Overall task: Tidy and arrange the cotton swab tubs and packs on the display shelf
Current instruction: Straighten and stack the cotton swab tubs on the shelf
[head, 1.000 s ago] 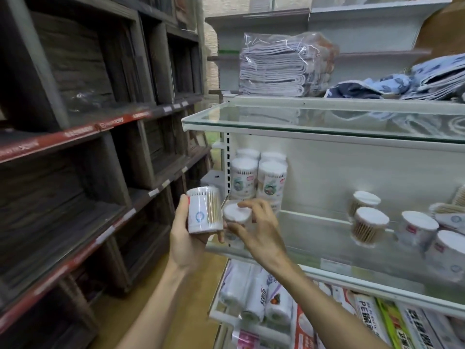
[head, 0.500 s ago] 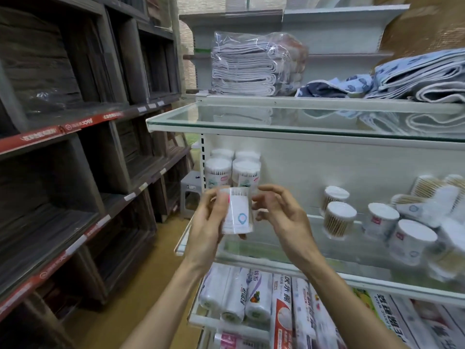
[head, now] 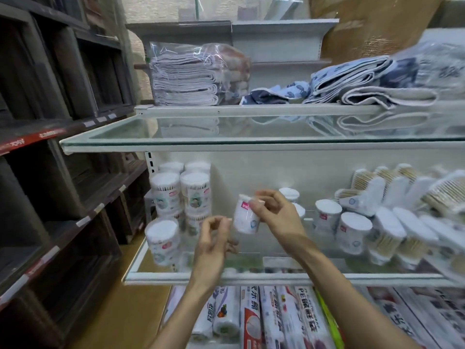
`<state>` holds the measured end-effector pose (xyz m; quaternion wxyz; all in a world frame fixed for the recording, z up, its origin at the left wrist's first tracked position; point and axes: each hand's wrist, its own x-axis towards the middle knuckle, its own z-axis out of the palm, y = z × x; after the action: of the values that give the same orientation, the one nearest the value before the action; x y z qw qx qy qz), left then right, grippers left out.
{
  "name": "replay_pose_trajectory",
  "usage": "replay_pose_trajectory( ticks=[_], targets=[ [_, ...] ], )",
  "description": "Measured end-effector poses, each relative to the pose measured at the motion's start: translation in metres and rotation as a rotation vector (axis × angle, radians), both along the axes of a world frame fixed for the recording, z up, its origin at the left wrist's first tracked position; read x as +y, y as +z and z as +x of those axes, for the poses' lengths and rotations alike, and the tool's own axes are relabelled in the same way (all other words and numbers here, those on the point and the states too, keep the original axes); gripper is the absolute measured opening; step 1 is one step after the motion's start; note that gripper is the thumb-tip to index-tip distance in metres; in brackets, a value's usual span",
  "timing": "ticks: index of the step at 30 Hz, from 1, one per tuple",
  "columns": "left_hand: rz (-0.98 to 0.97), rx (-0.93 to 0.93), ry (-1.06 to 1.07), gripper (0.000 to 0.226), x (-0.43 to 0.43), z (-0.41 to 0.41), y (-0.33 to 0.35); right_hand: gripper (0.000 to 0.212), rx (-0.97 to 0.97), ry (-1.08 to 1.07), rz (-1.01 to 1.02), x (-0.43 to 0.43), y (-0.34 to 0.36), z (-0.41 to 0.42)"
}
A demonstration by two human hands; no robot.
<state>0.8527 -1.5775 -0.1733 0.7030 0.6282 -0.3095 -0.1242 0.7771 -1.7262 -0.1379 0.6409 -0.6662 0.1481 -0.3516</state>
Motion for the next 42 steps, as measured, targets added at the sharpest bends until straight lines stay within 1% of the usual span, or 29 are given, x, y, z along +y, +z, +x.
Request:
replay_pose_trajectory(
  ticks=[2, 4, 7, 10, 13, 16, 18, 20, 24, 25, 29, 33, 34, 35, 37, 38, 39, 40, 42],
  targets=[
    [-0.043, 0.037, 0.037, 0.029, 0.000, 0.002, -0.001, 0.032, 0.046, -0.046, -0.040, -0.009, 0.001, 0.021],
    [-0.055, 0.066, 0.036, 0.020, 0.000, 0.003, 0.000, 0.034, 0.089, -0.078, -0.122, -0.018, 0.001, 0.043],
    [-0.001, 0.078, -0.020, 0.020, -0.001, 0.004, -0.001, 0.031, 0.196, -0.094, -0.287, -0.027, -0.001, 0.067],
    [0.025, 0.092, -0.048, 0.021, -0.002, 0.008, -0.003, 0.032, 0.259, -0.051, -0.401, -0.028, -0.010, 0.083],
    [0.003, 0.114, -0.053, 0.021, -0.003, 0.010, -0.004, 0.031, 0.268, -0.057, -0.541, -0.027, -0.025, 0.094],
    [-0.023, 0.147, -0.062, 0.026, -0.005, 0.011, -0.005, 0.029, 0.253, -0.051, -0.587, -0.027, -0.029, 0.096],
    [-0.051, 0.179, -0.082, 0.032, -0.006, 0.011, -0.004, 0.032, 0.257, -0.044, -0.623, -0.026, -0.022, 0.091],
    [-0.098, 0.209, -0.121, 0.032, -0.009, 0.012, -0.001, 0.033, 0.247, -0.071, -0.691, -0.025, -0.010, 0.079],
    [-0.183, 0.187, -0.185, 0.029, -0.018, 0.016, 0.004, 0.016, 0.059, -0.222, -0.860, -0.029, 0.012, 0.037],
    [-0.198, 0.170, -0.194, 0.030, -0.021, 0.018, 0.005, 0.014, 0.050, -0.252, -0.899, -0.033, 0.016, 0.024],
    [-0.226, 0.128, -0.209, 0.033, -0.033, 0.017, 0.002, 0.019, 0.226, -0.337, -0.988, -0.056, 0.014, -0.015],
    [-0.177, 0.094, -0.260, 0.029, -0.036, 0.015, -0.005, 0.040, 0.519, -0.323, -0.933, -0.067, -0.001, -0.038],
    [-0.161, 0.087, -0.266, 0.028, -0.035, 0.015, -0.005, 0.040, 0.567, -0.305, -0.920, -0.066, -0.005, -0.040],
    [-0.147, 0.081, -0.265, 0.028, -0.034, 0.016, -0.006, 0.038, 0.575, -0.291, -0.906, -0.066, -0.008, -0.042],
    [-0.118, 0.069, -0.260, 0.027, -0.033, 0.017, -0.006, 0.030, 0.491, -0.300, -0.874, -0.062, -0.008, -0.044],
    [-0.094, 0.057, -0.261, 0.028, -0.032, 0.016, -0.005, 0.027, 0.426, -0.310, -0.815, -0.060, -0.007, -0.044],
    [-0.065, 0.036, -0.266, 0.029, -0.031, 0.016, -0.005, 0.025, 0.359, -0.306, -0.703, -0.058, -0.005, -0.042],
    [-0.029, 0.008, -0.271, 0.031, -0.030, 0.015, -0.004, 0.022, 0.299, -0.274, -0.545, -0.056, -0.004, -0.040],
    [0.042, -0.049, -0.289, 0.036, -0.028, 0.013, -0.001, 0.021, 0.183, -0.128, -0.191, -0.052, 0.001, -0.035]
  ],
)
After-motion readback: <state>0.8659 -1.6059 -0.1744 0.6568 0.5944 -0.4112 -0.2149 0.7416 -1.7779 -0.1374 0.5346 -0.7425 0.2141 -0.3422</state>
